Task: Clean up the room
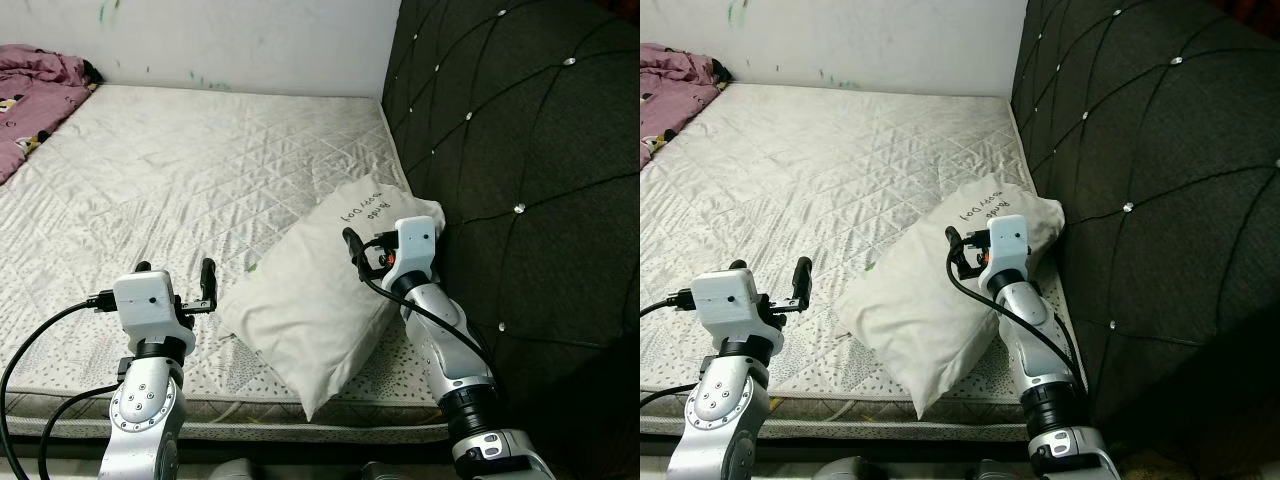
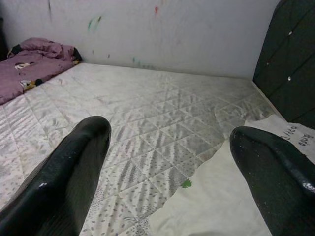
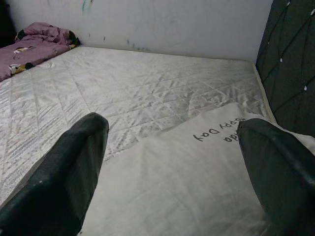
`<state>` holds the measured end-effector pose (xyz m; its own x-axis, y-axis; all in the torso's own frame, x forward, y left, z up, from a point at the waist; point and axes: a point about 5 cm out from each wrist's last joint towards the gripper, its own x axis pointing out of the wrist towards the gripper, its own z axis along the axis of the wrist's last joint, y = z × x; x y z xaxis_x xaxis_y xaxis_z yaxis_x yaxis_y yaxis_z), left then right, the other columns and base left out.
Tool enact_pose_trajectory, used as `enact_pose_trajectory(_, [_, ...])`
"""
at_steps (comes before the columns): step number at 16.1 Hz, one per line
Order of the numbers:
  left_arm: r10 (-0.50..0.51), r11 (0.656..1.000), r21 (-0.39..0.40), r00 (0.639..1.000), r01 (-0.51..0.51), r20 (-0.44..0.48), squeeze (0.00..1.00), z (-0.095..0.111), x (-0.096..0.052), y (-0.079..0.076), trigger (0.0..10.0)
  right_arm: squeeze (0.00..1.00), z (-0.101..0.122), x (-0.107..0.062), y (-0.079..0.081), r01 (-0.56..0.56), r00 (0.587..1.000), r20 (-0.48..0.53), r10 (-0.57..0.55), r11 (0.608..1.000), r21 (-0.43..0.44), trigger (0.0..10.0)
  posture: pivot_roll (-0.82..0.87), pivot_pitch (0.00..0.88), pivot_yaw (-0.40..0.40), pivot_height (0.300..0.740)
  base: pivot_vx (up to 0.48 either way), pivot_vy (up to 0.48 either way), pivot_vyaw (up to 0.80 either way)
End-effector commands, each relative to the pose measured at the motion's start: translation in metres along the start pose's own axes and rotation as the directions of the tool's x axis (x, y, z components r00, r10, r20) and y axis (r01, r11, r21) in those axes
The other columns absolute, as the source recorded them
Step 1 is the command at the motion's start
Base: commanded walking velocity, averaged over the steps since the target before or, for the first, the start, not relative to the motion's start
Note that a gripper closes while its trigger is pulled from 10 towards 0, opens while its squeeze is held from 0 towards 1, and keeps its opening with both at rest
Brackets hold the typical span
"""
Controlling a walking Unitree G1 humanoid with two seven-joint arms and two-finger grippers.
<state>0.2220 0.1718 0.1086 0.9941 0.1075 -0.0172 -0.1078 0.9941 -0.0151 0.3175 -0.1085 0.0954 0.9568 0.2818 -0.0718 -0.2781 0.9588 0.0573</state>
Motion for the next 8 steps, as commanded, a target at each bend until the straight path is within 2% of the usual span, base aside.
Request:
enact_pose_trajectory(1, [0.002, 1.0, -0.005, 1.0, -0.002, 0.0, 0.0, 0.0018, 0.0017, -0.0003, 10.0, 0.0, 0.0033, 0.0014, -0.0009, 0.002, 1.0, 0.002, -0.002, 1.0, -0.001, 10.0, -0.03, 0.0, -0.026, 0.736, 0.0, 0.0, 0.0])
enact_pose_trajectory(8, [-0.012, 1.0, -0.005, 1.0, 0.012, -0.003, 0.0, 0.0013, 0.0037, -0.0021, 10.0, 0.0, 0.0026, 0.0017, 0.0005, -0.006, 1.0, 0.0, 0.006, 1.0, -0.001, 10.0, -0.03, 0.0, -0.026, 0.666, 0.0, 0.0, 0.0])
